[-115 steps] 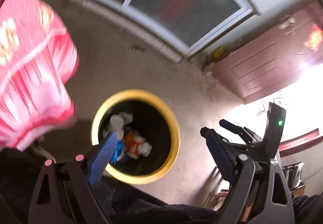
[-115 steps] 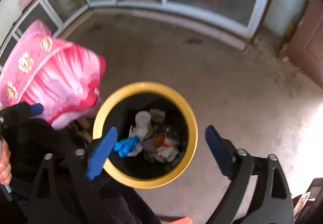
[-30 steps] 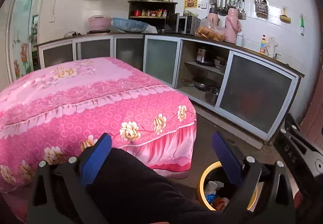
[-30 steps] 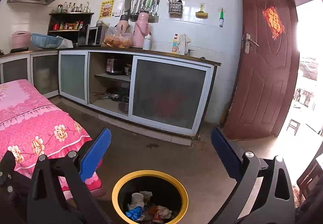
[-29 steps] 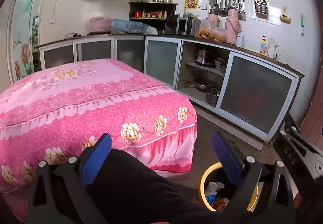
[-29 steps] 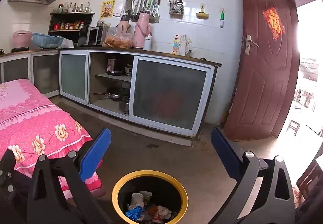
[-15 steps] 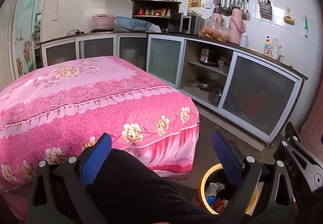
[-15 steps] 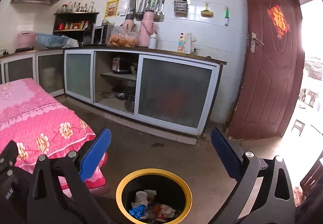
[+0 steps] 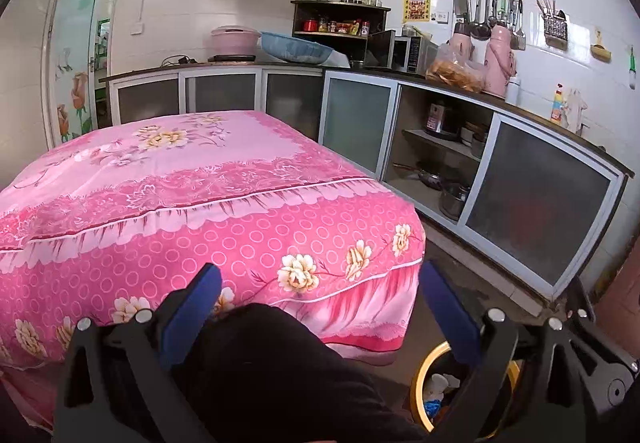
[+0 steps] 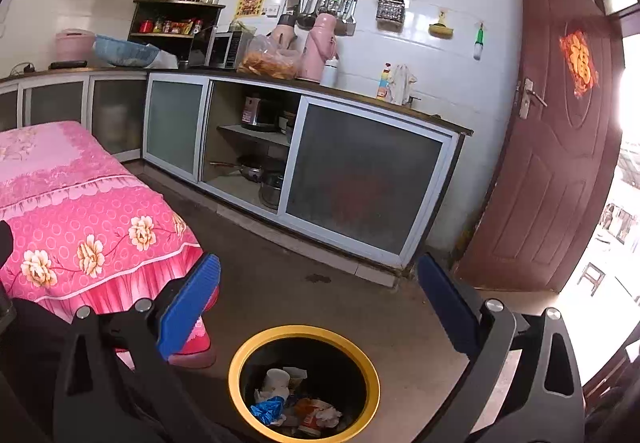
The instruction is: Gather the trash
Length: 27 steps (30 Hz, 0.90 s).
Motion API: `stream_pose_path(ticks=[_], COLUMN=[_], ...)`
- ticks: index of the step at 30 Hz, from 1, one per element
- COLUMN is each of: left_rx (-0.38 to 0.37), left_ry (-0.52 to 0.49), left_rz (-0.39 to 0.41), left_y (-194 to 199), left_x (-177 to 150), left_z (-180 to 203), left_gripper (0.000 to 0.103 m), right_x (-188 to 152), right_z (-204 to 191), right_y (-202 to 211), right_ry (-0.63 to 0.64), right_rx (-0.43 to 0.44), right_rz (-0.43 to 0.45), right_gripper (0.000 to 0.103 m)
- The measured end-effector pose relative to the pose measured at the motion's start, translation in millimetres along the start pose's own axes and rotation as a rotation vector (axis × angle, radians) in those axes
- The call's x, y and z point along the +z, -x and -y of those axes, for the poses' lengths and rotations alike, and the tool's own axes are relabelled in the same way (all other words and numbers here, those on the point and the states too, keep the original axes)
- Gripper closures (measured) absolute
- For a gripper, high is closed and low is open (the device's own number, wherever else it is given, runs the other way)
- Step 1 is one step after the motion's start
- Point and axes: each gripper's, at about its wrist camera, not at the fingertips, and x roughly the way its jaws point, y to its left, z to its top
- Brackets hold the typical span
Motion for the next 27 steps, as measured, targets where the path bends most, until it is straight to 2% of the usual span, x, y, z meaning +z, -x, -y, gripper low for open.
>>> stream_pose_path(ticks=[6,27], left_rx=[-0.011,-0.014], left_ry=[-0.036,-0.081], left_rz=[-0.020,-0.035], left_y=[-2.5,-5.2], left_x=[-2.8,-3.3], left_z=[8.9,24.4], left_gripper=[0.008,0.008], right_x=[-0.5,-0.4], right_z=[1.7,11.4], right_y=[0.5,-9.1], right_ry=[-0.014,-0.061], right_rx=[0.054,0.079], right_rz=[0.002,-0.029], right_gripper=[0.008,0.008])
